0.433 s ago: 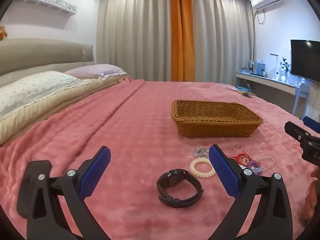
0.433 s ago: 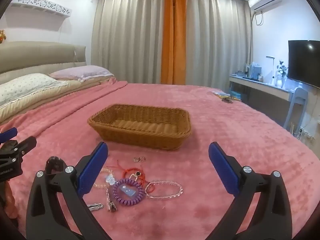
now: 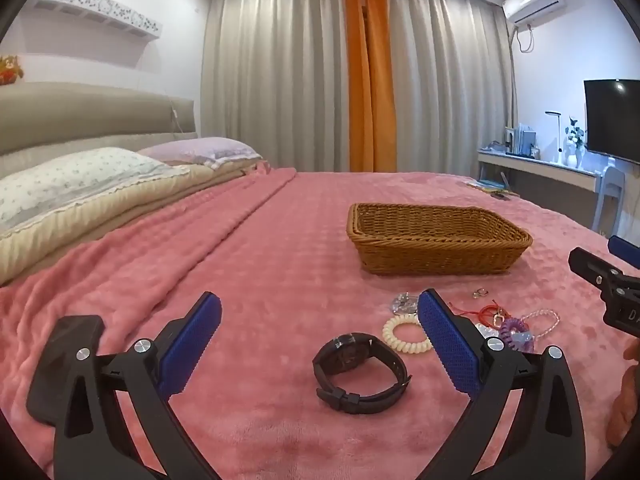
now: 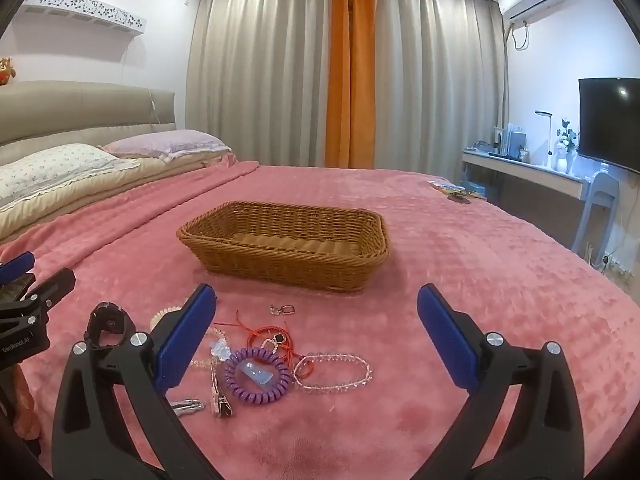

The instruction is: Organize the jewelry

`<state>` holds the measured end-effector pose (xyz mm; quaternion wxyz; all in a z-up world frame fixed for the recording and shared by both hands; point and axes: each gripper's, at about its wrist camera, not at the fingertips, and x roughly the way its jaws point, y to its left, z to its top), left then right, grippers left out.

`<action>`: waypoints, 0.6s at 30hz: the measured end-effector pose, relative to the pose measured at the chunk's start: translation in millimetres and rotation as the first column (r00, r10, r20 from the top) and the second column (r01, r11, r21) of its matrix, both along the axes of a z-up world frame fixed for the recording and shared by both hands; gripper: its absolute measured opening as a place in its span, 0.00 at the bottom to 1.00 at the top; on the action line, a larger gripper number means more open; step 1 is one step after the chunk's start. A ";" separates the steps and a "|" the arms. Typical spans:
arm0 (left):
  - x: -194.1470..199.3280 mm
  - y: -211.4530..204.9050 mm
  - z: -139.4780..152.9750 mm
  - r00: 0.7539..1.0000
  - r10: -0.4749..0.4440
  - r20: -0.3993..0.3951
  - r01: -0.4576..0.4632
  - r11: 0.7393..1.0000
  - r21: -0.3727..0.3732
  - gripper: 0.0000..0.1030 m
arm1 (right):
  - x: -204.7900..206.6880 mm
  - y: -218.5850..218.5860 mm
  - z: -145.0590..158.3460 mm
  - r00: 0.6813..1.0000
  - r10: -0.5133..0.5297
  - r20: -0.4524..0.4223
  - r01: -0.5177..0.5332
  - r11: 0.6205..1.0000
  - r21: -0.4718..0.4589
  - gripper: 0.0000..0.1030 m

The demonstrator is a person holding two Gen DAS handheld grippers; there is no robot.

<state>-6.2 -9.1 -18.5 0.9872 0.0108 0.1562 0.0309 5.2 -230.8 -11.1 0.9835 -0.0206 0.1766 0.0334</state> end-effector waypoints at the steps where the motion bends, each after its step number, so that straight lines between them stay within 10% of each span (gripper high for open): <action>1: -0.7 -0.3 -0.3 1.000 0.003 0.002 -0.003 1.000 0.001 0.93 | -2.1 -2.2 1.8 1.000 0.000 0.004 0.000 1.000 0.003 0.93; 18: 0.2 3.4 -1.2 1.000 0.011 -0.002 -0.011 1.000 -0.018 0.93 | -1.1 -6.4 -1.0 1.000 -0.005 -0.004 0.005 1.000 0.027 0.93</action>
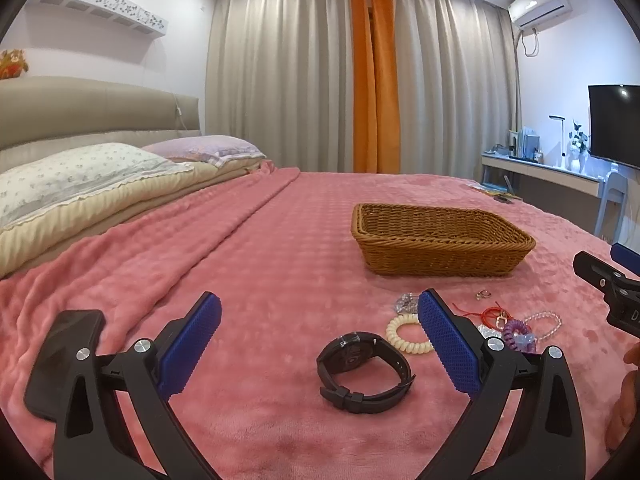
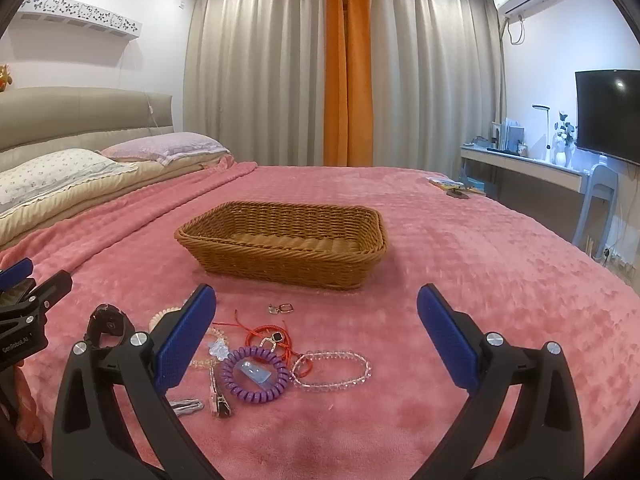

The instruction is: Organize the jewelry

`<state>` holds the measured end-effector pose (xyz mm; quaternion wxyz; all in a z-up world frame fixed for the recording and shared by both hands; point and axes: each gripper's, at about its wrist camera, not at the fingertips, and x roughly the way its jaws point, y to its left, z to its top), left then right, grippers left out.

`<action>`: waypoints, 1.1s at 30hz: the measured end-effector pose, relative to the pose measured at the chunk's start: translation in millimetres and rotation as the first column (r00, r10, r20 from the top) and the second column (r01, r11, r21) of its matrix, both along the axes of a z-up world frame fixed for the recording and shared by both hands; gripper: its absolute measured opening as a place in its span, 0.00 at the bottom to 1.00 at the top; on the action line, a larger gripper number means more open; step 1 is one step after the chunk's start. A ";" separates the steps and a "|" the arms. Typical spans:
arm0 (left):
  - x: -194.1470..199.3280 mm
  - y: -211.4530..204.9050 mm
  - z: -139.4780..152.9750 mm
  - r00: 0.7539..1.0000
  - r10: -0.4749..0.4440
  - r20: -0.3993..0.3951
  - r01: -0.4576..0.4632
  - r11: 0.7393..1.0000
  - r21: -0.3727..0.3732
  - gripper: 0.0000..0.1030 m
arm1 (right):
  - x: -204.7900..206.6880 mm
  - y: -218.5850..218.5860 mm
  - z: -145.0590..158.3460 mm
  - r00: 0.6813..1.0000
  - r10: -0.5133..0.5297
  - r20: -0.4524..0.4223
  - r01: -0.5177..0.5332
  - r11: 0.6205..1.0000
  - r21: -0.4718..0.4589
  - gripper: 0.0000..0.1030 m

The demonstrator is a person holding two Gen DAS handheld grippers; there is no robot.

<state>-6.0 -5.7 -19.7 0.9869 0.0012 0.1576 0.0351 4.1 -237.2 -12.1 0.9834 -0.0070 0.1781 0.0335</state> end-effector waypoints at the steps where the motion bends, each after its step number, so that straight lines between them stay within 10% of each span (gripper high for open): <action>1: -0.1 0.0 0.1 1.000 0.000 -0.001 0.000 1.000 -0.002 0.93 | 0.0 0.0 -0.1 1.000 0.002 0.000 -0.002 1.000 0.000 0.93; 33: 0.9 0.3 -2.4 1.000 -0.001 -0.006 0.001 1.000 -0.009 0.93 | -0.3 0.8 -2.0 1.000 0.009 0.002 -0.009 1.000 -0.003 0.93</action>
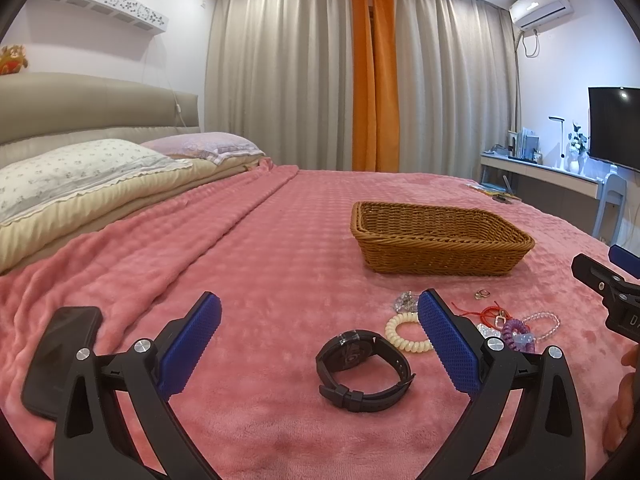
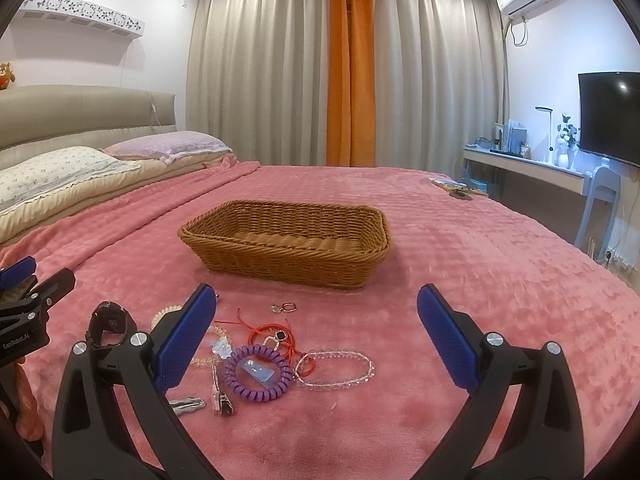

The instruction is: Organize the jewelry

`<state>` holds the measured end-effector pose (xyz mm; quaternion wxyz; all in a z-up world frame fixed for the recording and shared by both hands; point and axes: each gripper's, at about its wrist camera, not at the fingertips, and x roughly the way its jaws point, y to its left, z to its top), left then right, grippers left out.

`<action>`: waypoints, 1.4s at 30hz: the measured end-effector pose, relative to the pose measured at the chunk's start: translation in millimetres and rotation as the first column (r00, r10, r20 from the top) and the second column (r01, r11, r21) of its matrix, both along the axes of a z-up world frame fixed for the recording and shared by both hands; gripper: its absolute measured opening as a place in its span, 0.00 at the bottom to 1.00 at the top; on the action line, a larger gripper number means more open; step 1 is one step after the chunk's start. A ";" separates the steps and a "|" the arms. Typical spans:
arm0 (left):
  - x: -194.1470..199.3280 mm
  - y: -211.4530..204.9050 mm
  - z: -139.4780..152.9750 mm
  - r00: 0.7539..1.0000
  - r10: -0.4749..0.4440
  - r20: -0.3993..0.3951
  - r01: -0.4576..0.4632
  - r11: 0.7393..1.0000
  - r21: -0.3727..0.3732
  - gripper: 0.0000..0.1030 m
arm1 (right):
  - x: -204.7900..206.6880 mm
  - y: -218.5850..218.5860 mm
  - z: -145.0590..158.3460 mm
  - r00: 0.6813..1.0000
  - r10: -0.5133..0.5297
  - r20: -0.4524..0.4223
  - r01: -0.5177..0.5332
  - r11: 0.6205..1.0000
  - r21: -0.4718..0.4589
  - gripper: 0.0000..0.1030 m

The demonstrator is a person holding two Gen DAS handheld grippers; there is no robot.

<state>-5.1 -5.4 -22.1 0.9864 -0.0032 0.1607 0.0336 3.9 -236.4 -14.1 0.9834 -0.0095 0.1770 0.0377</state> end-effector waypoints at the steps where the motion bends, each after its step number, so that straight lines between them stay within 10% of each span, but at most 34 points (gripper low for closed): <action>1: -0.1 -0.4 -0.2 1.000 0.000 0.000 0.000 1.000 0.000 0.93 | 0.5 0.3 -0.3 1.000 0.000 -0.001 0.000 1.000 0.000 0.93; 28: 0.9 3.1 0.6 1.000 0.007 -0.008 -0.007 1.000 -0.012 0.93 | -0.9 0.8 -0.5 1.000 -0.005 -0.003 0.005 1.000 -0.001 0.93; 42: 41.1 65.9 -15.2 0.926 -0.211 -0.312 0.099 0.936 -0.338 0.76 | 26.5 -15.3 -5.8 0.985 -0.046 -0.165 0.045 0.999 -0.009 0.74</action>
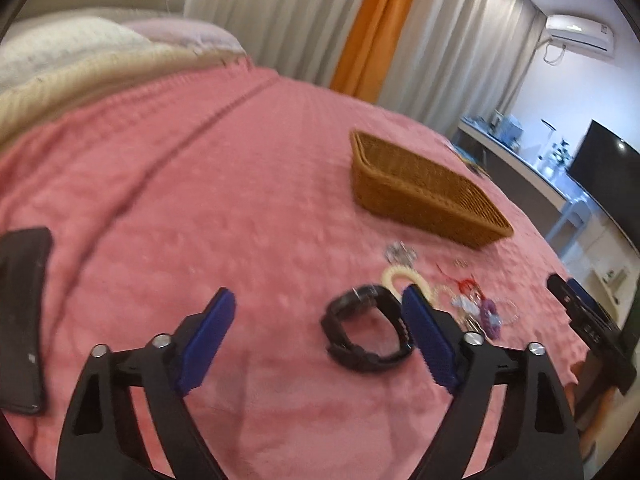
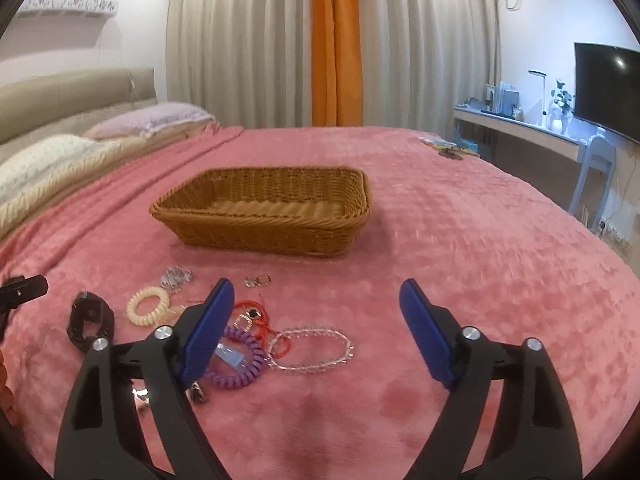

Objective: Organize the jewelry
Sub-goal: 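Grasp the black watch with the left tool while the right tool grasps the clear bead bracelet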

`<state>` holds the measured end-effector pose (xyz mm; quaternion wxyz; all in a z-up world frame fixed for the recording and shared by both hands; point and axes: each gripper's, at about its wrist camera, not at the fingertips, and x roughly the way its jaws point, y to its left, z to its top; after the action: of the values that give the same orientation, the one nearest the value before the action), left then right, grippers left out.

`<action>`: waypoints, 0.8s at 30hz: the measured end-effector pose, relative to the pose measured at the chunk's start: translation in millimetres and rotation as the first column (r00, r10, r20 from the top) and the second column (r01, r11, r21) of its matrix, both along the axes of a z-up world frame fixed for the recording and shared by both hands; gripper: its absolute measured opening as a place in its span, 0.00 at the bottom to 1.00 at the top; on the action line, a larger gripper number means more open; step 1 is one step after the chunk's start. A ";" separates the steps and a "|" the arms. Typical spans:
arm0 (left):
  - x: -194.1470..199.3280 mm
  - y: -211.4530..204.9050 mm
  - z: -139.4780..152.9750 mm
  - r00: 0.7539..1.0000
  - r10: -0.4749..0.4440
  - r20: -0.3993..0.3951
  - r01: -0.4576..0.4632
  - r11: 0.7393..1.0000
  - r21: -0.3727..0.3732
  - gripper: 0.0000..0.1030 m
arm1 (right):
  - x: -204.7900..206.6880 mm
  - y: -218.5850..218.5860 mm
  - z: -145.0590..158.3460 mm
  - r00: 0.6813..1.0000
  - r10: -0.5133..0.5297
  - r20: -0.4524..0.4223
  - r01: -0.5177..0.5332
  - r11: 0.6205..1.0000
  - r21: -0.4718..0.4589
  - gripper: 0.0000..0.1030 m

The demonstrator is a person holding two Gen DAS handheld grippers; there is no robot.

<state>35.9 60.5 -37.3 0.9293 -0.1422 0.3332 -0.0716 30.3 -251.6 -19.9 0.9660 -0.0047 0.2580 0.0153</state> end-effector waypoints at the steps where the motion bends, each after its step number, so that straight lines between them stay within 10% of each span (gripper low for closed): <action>1: 2.6 -2.6 -3.0 1.000 -0.015 -0.020 0.015 1.000 -0.003 0.73 | 2.0 -2.4 0.4 1.000 0.002 -0.007 -0.002 1.000 -0.023 0.72; 11: 26.5 -0.5 -40.6 0.981 -0.072 -0.179 0.044 0.987 -0.153 0.53 | 39.2 -51.6 -21.6 0.967 0.013 -0.256 0.013 0.995 0.096 0.45; 20: 31.2 -25.7 -37.0 0.979 -0.045 -0.199 0.042 0.999 -0.019 0.47 | 57.0 -19.6 -57.2 0.922 0.016 -0.386 -0.027 0.999 -0.023 0.33; 24: 31.9 -29.9 -37.6 0.978 -0.035 -0.208 0.040 0.999 0.020 0.29 | 62.5 -7.1 -62.4 0.918 0.007 -0.397 -0.046 0.995 -0.090 0.23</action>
<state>67.8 30.6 -74.9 0.8896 -0.1315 0.4317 -0.0698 92.8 -258.8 -82.3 0.8922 -0.0519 0.4483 0.0165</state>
